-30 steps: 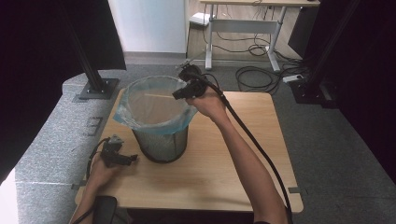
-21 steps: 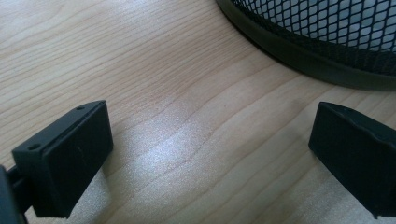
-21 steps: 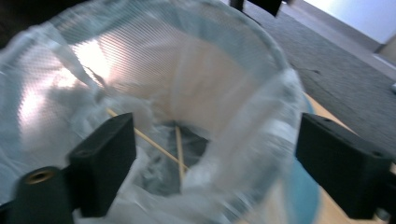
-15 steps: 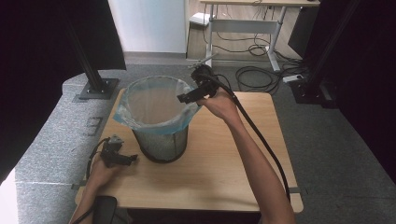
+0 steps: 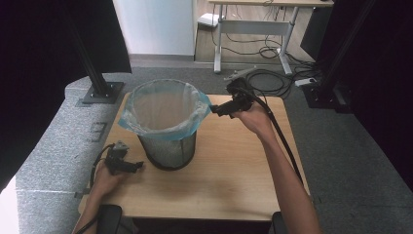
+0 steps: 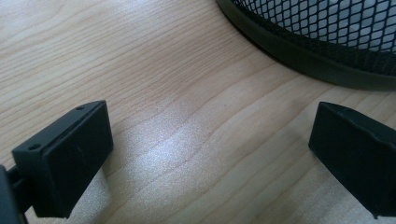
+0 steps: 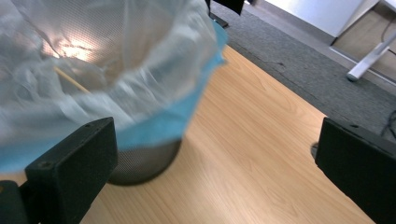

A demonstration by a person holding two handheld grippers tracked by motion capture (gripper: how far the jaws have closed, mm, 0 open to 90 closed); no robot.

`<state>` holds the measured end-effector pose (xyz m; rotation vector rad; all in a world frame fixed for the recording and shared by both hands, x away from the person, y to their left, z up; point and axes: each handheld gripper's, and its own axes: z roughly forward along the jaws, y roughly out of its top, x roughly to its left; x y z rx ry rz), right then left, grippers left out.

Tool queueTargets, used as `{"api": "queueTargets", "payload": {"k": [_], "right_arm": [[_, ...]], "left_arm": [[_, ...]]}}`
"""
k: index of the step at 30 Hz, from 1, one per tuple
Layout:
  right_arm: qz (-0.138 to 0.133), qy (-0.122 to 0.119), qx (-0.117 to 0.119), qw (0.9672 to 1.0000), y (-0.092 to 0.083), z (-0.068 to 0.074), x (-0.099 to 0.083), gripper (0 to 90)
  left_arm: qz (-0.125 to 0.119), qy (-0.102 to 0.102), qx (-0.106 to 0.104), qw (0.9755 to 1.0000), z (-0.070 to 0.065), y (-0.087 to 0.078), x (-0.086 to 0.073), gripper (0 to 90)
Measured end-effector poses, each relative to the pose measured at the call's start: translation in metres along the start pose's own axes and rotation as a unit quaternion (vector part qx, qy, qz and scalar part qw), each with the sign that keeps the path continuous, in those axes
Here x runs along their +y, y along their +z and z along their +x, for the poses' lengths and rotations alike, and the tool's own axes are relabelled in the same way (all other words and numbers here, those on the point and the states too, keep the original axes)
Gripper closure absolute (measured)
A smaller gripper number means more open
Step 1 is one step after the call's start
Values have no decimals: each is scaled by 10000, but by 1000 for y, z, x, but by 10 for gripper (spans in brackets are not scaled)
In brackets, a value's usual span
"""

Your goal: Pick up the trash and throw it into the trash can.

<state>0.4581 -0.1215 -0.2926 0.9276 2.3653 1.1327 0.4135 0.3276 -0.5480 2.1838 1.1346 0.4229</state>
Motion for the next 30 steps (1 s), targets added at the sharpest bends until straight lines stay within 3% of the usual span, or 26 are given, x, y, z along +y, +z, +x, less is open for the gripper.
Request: {"api": "queueTargets", "payload": {"k": [5, 8, 11, 14, 15, 17, 18, 19, 21, 22, 25, 26, 27, 30], "right_arm": [[-1, 94, -160, 9998, -9, -14, -33, 0], [8, 140, -223, 9997, -12, -17, -43, 0], [-25, 243, -383, 9990, -17, -24, -69, 0], [-35, 265, -455, 9986, -18, -25, -81, 0], [-57, 376, -495, 9981, -18, -28, -99, 0], [-54, 405, -526, 9978, -18, -29, -106, 0], [-44, 415, -569, 9975, -16, -31, -115, 0], [-25, 508, -628, 9967, -13, -33, -135, 0], [-19, 533, -670, 9963, -12, -34, -144, 0], [17, 571, -723, 9957, -8, -35, -162, 0], [51, 620, -751, 9952, -2, -35, -186, 0], [51, 620, -751, 9952, -2, -35, -186, 0], [70, 676, -767, 9947, 4, -33, -206, 0], [103, 735, -779, 9942, 12, -30, -229, 0]], "left_arm": [[-1, -3, -2, 10000, 0, 0, 0, 0], [-1, 1, 1, 10000, 0, 0, 0, 0], [0, -2, 3, 10000, -1, 0, 0, 0], [0, 0, 4, 10000, -1, 0, -1, 0], [-3, -2, 1, 10000, -1, 0, -1, 0], [-4, -2, 1, 10000, -1, 0, -1, 0], [-4, -3, 0, 10000, -1, -1, -1, 0], [-5, -3, 0, 10000, -1, -1, -1, 0], [-5, -11, -11, 10000, -2, -1, -1, 0], [-5, -10, -10, 10000, -2, -1, -1, 0], [-5, -5, -7, 10000, -2, -1, -1, 0], [-6, -11, -10, 10000, -2, -1, -1, 0], [-2, -8, -13, 10000, -2, -1, -1, 0], [-3, -5, -9, 10000, -2, -1, -1, 0]]}}
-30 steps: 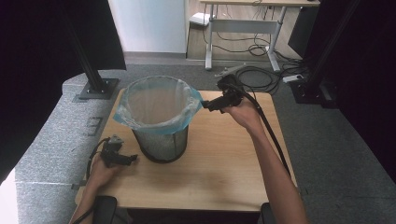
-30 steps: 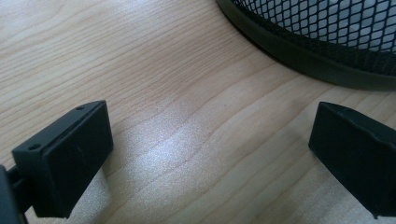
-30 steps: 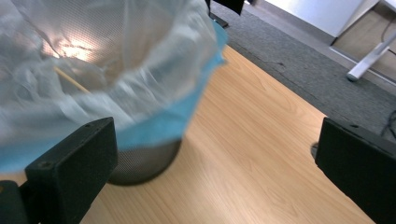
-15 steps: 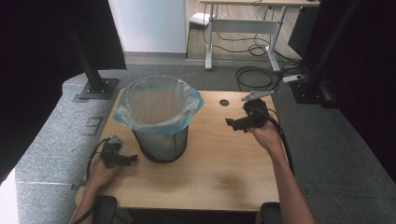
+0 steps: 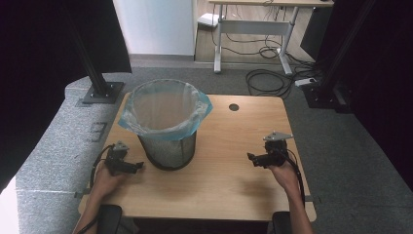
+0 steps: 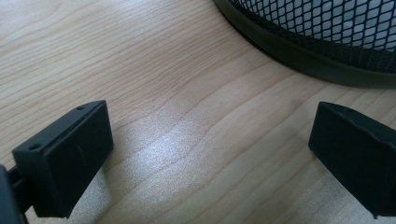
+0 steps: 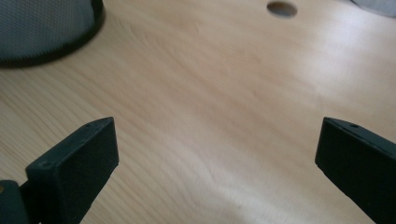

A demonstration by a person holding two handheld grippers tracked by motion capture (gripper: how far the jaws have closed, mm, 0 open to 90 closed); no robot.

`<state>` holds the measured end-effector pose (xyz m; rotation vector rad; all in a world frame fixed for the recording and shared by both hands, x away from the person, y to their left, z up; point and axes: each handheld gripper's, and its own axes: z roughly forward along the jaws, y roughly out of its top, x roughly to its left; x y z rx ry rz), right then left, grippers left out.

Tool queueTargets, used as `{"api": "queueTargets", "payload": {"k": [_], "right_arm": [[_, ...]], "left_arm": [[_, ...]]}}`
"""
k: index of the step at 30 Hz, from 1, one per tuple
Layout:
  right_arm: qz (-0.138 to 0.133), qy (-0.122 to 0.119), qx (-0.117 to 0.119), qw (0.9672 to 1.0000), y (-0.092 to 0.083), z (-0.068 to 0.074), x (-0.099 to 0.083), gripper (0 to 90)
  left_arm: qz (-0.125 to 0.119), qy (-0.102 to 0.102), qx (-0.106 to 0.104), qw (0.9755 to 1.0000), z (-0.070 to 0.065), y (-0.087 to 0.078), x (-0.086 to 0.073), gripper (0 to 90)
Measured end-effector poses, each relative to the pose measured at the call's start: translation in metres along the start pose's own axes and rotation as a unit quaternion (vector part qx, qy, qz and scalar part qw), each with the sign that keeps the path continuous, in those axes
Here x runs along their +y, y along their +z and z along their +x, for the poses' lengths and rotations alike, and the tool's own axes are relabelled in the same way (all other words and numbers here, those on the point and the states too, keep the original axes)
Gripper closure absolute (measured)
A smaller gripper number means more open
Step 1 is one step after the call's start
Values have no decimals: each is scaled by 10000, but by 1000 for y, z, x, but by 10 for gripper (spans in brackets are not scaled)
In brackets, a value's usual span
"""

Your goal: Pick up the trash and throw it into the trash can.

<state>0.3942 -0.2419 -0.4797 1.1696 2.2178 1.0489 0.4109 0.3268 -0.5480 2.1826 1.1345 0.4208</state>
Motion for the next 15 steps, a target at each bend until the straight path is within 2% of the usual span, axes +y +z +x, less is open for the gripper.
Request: {"api": "queueTargets", "payload": {"k": [1, 2, 4, 6, 7, 9, 10, 12, 13, 15], "right_arm": [[27, 16, -17, 10000, 3, 1, -8, 0], [27, 16, -17, 10000, 3, 1, -8, 0], [132, 42, -62, 9999, 13, 2, -29, 0], [179, 49, -84, 9998, 16, 3, -35, 0], [283, 60, -138, 9995, 23, 5, -48, 0], [326, 56, -155, 9993, 25, 6, -52, 0], [440, 55, -160, 9989, 31, 8, -61, 0], [549, 25, -145, 9984, 35, 9, -67, 0], [443, 144, -42, 9989, 37, 8, -70, 0], [451, 207, -49, 9988, 37, 7, -70, 0]], "left_arm": [[3, 4, 3, 10000, 0, 0, 0, 0], [3, 4, 3, 10000, 0, 0, 0, 0], [2, 3, 3, 10000, 0, 0, 0, 0], [1, 1, 4, 10000, 0, 0, 0, 0], [1, 4, 6, 10000, 0, 0, 0, 0], [2, 2, 4, 10000, 0, 0, 0, 0], [2, 2, 3, 10000, 0, 0, 0, 0], [4, 5, -2, 10000, 0, 0, 0, 0], [4, 5, -2, 10000, 0, 0, 0, 0], [4, 13, -5, 10000, 0, 0, 0, 0]]}}
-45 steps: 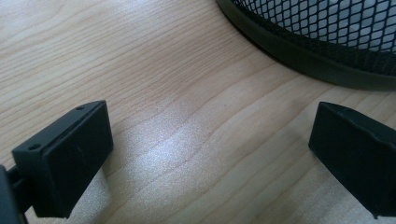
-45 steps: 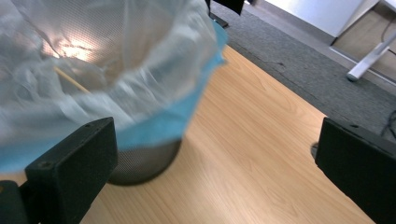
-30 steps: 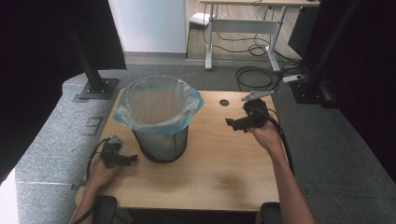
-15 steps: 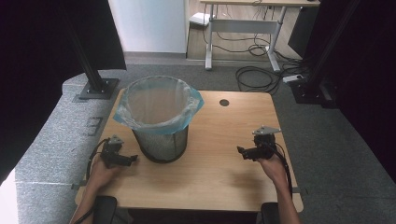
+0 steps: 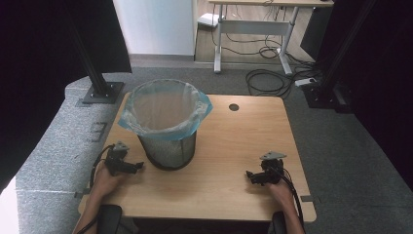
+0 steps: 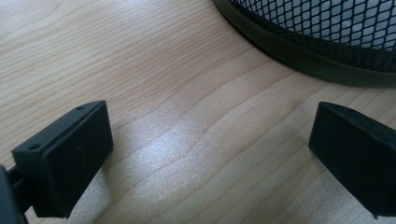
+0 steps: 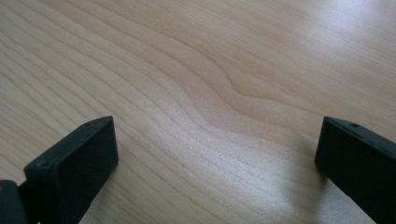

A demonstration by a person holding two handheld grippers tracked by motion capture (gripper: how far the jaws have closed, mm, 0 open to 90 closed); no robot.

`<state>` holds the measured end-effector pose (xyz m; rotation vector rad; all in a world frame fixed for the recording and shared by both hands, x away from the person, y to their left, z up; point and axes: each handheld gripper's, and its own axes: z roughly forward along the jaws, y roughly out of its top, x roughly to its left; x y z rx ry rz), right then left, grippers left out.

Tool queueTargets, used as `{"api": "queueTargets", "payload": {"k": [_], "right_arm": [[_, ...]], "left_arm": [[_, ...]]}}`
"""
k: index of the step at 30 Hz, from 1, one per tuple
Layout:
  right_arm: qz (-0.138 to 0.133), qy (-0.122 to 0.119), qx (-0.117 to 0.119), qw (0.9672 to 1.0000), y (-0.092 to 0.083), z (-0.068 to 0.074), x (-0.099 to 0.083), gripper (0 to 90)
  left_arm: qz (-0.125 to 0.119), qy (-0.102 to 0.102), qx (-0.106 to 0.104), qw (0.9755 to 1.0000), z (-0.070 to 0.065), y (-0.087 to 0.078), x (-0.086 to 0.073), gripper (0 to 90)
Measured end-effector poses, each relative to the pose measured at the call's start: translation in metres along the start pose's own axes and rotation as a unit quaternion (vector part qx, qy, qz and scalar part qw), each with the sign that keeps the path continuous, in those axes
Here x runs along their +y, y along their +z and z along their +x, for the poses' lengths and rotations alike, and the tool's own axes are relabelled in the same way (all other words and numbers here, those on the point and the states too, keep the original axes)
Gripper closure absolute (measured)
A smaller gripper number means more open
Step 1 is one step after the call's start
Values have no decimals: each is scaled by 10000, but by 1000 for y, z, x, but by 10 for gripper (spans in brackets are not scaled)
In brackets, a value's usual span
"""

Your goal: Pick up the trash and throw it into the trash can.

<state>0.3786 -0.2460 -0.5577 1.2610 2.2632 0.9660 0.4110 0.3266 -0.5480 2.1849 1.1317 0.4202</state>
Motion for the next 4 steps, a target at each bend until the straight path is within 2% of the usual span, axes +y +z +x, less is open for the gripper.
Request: {"api": "queueTargets", "payload": {"k": [4], "right_arm": [[6, 24, -35, 10000, 0, 0, 0, 0]], "left_arm": [[3, 26, -13, 10000, 0, 1, 1, 0]]}}
